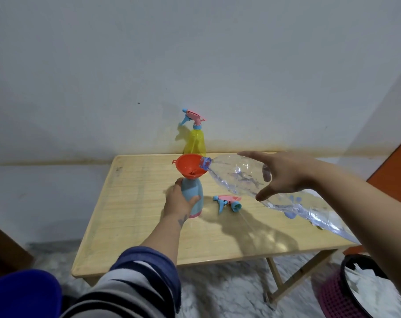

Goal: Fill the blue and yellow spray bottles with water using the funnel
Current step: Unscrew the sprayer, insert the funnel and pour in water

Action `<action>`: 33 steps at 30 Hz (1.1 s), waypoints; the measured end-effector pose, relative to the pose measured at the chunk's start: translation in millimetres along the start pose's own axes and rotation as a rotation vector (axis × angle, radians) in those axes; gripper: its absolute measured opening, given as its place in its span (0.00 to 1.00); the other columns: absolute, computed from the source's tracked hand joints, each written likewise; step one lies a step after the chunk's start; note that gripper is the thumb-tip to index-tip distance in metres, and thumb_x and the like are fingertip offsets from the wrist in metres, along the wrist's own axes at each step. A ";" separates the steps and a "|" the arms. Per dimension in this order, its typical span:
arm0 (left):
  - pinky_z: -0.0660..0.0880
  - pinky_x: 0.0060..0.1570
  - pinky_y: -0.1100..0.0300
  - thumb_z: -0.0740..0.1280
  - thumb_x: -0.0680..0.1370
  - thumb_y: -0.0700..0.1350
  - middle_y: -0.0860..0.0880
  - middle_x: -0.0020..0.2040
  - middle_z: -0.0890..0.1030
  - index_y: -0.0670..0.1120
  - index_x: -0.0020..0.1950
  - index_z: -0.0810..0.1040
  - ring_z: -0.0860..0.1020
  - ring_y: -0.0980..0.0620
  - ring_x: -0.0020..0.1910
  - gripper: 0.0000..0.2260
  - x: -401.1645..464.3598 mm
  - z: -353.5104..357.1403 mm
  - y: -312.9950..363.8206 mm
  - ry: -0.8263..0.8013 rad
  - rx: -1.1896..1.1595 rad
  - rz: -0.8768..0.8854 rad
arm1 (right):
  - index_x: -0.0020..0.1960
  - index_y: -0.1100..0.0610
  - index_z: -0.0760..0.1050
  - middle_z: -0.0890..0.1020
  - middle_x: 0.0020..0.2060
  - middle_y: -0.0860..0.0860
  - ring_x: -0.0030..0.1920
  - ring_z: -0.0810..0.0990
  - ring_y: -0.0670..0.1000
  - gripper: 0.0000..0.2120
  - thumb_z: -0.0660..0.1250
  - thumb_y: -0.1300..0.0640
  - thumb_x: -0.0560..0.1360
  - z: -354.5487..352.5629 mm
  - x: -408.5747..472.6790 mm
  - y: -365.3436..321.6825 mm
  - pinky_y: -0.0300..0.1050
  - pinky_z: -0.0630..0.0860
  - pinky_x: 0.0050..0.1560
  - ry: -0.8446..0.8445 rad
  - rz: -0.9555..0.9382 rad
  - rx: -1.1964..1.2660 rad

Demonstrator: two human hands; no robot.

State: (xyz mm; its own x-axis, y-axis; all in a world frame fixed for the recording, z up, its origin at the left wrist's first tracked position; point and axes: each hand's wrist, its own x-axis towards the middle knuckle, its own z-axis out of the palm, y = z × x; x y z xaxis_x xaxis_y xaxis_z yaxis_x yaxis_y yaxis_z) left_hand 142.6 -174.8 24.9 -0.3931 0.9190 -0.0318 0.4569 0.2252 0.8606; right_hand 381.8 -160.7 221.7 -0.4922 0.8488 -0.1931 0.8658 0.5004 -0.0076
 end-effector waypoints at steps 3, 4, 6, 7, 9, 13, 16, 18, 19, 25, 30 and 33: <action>0.75 0.58 0.48 0.74 0.72 0.48 0.48 0.61 0.76 0.50 0.68 0.67 0.76 0.46 0.59 0.28 -0.1 -0.2 0.6 -0.002 0.001 -0.002 | 0.71 0.28 0.44 0.79 0.43 0.41 0.48 0.77 0.50 0.51 0.74 0.34 0.59 -0.3 -1.6 0.6 0.52 0.77 0.53 0.001 0.001 -0.013; 0.75 0.58 0.48 0.74 0.72 0.47 0.48 0.61 0.76 0.49 0.69 0.67 0.76 0.46 0.59 0.28 -0.3 -0.3 0.6 -0.002 -0.002 -0.003 | 0.71 0.28 0.44 0.79 0.43 0.42 0.48 0.77 0.50 0.51 0.74 0.34 0.59 -0.2 -2.1 0.7 0.51 0.77 0.53 0.005 0.002 -0.015; 0.75 0.57 0.49 0.74 0.72 0.47 0.48 0.62 0.76 0.49 0.69 0.67 0.76 0.46 0.59 0.28 -0.4 -0.2 0.6 -0.001 -0.005 -0.007 | 0.71 0.28 0.44 0.79 0.43 0.42 0.48 0.77 0.50 0.51 0.74 0.34 0.59 -0.1 -2.7 1.1 0.51 0.77 0.53 0.012 0.005 -0.017; 0.75 0.56 0.50 0.74 0.72 0.47 0.48 0.62 0.76 0.49 0.69 0.67 0.76 0.46 0.59 0.28 -0.7 -0.3 0.6 -0.002 -0.007 -0.007 | 0.71 0.29 0.45 0.79 0.43 0.42 0.47 0.77 0.50 0.51 0.74 0.34 0.59 0.1 -3.1 1.1 0.51 0.77 0.53 0.012 0.006 -0.019; 0.75 0.55 0.52 0.73 0.72 0.47 0.48 0.61 0.76 0.49 0.69 0.67 0.76 0.46 0.58 0.28 -1.1 -0.3 1.1 -0.006 -0.012 -0.008 | 0.72 0.29 0.44 0.79 0.43 0.42 0.45 0.76 0.49 0.51 0.74 0.34 0.59 0.5 -3.6 1.0 0.51 0.78 0.52 0.009 0.007 -0.031; 0.75 0.57 0.49 0.73 0.72 0.46 0.48 0.62 0.76 0.50 0.68 0.67 0.76 0.46 0.59 0.27 -1.5 -0.2 2.7 -0.004 -0.012 -0.020 | 0.72 0.29 0.44 0.79 0.43 0.42 0.44 0.75 0.48 0.51 0.74 0.35 0.60 -0.6 -4.2 1.5 0.50 0.78 0.50 0.013 0.006 -0.030; 0.75 0.57 0.48 0.73 0.73 0.46 0.48 0.62 0.76 0.50 0.68 0.67 0.76 0.45 0.59 0.27 -1.9 -0.4 3.5 -0.010 -0.019 -0.025 | 0.72 0.29 0.44 0.79 0.42 0.42 0.46 0.76 0.49 0.51 0.74 0.34 0.59 -0.9 -3.9 2.6 0.51 0.78 0.51 0.021 0.004 -0.030; 0.75 0.58 0.48 0.73 0.73 0.46 0.48 0.63 0.76 0.49 0.69 0.67 0.76 0.45 0.59 0.27 -2.1 -0.8 3.7 -0.013 -0.014 -0.026 | 0.71 0.29 0.44 0.79 0.42 0.42 0.47 0.77 0.50 0.51 0.74 0.34 0.59 -0.2 -3.3 2.8 0.52 0.78 0.52 0.020 0.003 -0.031; 0.75 0.57 0.48 0.73 0.73 0.46 0.48 0.63 0.76 0.49 0.69 0.67 0.76 0.45 0.59 0.27 -2.3 -1.0 3.8 -0.012 -0.011 -0.024 | 0.71 0.29 0.44 0.79 0.41 0.42 0.47 0.77 0.50 0.52 0.74 0.34 0.59 -0.1 -3.0 2.8 0.52 0.78 0.51 0.021 0.003 -0.030; 0.75 0.56 0.51 0.73 0.73 0.47 0.48 0.62 0.76 0.50 0.69 0.66 0.76 0.46 0.59 0.27 -3.6 -1.9 5.0 -0.013 -0.002 -0.016 | 0.71 0.28 0.43 0.79 0.42 0.43 0.46 0.77 0.50 0.51 0.74 0.33 0.59 -0.7 -0.9 2.1 0.51 0.78 0.51 0.017 0.001 -0.029; 0.75 0.57 0.50 0.73 0.73 0.47 0.48 0.63 0.75 0.50 0.69 0.66 0.75 0.46 0.60 0.27 -4.2 -2.6 5.7 -0.017 0.009 -0.016 | 0.71 0.27 0.44 0.80 0.41 0.43 0.47 0.78 0.51 0.51 0.74 0.33 0.58 0.0 1.4 1.8 0.51 0.78 0.51 0.024 -0.003 -0.020; 0.75 0.58 0.49 0.73 0.73 0.47 0.48 0.63 0.75 0.49 0.69 0.66 0.75 0.45 0.60 0.27 -4.1 -2.9 6.1 -0.017 0.018 -0.017 | 0.71 0.28 0.44 0.80 0.42 0.44 0.47 0.78 0.51 0.51 0.74 0.34 0.59 -1.3 1.6 1.5 0.51 0.78 0.52 0.022 -0.004 -0.014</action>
State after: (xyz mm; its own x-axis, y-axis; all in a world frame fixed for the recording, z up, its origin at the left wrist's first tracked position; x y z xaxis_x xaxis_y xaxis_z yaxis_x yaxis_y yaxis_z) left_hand 144.7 -178.1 31.8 -0.3872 0.9203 -0.0556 0.4641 0.2466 0.8508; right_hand 382.2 -158.3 222.6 -0.4975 0.8504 -0.1711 0.8626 0.5058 0.0059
